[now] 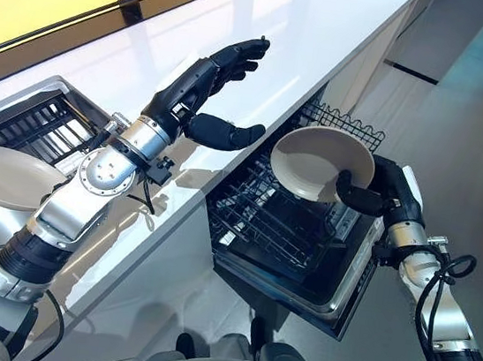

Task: Pick up plates and place into dishwasher.

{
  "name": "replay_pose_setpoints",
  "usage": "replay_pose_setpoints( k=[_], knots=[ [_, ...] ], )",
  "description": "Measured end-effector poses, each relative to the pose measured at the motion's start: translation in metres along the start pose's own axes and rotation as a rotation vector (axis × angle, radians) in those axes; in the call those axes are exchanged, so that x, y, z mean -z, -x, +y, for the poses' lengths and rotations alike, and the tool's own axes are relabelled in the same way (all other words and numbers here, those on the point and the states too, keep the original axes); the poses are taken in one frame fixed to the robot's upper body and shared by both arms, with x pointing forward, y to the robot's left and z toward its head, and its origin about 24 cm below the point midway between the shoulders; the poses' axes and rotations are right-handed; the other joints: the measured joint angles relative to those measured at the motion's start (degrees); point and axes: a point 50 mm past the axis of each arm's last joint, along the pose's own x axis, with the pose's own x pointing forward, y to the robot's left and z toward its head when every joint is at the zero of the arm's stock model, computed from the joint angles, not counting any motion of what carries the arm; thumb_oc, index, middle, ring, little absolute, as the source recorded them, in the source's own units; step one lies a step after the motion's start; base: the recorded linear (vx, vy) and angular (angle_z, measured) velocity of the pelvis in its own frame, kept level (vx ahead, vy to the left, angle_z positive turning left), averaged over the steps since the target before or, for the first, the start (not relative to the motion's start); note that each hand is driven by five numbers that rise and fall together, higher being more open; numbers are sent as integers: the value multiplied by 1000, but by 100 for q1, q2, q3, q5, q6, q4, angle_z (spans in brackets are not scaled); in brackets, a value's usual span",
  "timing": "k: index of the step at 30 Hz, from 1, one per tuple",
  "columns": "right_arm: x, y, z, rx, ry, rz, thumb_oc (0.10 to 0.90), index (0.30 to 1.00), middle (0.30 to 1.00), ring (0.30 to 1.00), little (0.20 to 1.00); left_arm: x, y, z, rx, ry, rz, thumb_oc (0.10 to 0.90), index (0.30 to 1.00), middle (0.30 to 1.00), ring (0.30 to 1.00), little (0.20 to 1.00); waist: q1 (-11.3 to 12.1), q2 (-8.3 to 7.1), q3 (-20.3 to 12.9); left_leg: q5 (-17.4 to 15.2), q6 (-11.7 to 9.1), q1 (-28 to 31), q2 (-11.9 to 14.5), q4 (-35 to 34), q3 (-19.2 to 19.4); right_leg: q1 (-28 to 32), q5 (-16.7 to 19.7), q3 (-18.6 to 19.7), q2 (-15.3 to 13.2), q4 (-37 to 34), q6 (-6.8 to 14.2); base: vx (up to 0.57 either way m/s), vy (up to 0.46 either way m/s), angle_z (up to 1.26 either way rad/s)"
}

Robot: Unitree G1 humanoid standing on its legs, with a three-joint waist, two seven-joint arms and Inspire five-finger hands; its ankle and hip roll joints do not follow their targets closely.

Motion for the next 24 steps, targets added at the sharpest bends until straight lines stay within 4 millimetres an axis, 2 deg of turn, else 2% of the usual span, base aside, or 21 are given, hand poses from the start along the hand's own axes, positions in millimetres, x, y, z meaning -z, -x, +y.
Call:
replay_pose_setpoints(
  k=[4,6,11,14,18,24],
  knots=[
    [15,1,2,-42,148,84,100,300,300,300,200,10,9,-4,18,7,48,800,900,900,900,900,59,35,-19,2,-1,-23,5,5,-57,3,11,-107,-4,15,-27,11,-7,6],
    [26,2,0,-45,188,141,100,300,300,300,200,13,12,-5,27,-2,63,800,900,900,900,900,161,35,-19,4,1,-25,5,5,-68,8,11,-128,-8,15,-28,22,-5,5],
    [50,6,3,-63,216,269,100,300,300,300,200,14,18,7,12,-68,87,800,900,900,900,900,299,38,-19,24,1,-30,-2,4,-256,83,-25,-312,-38,-3,-39,25,-9,16],
    [57,9,9,-92,245,311,100,300,300,300,200,11,19,13,10,-97,84,800,900,900,900,900,406,58,-29,33,-5,-42,-7,4,-377,138,-76,-446,-56,-8,-20,19,-11,23],
    [62,4,15,-117,336,344,100,300,300,300,200,10,21,19,23,-150,96,800,900,900,900,900,576,75,-35,42,-4,-42,-14,17,-521,203,-105,-580,-65,-6,-35,17,-6,18],
    [52,-12,19,-155,454,350,100,300,300,300,200,10,25,26,11,-189,116,800,900,900,900,900,796,86,-41,61,-4,-77,-20,21,-616,211,-118,-670,-70,17,-31,10,-1,9]
  ],
)
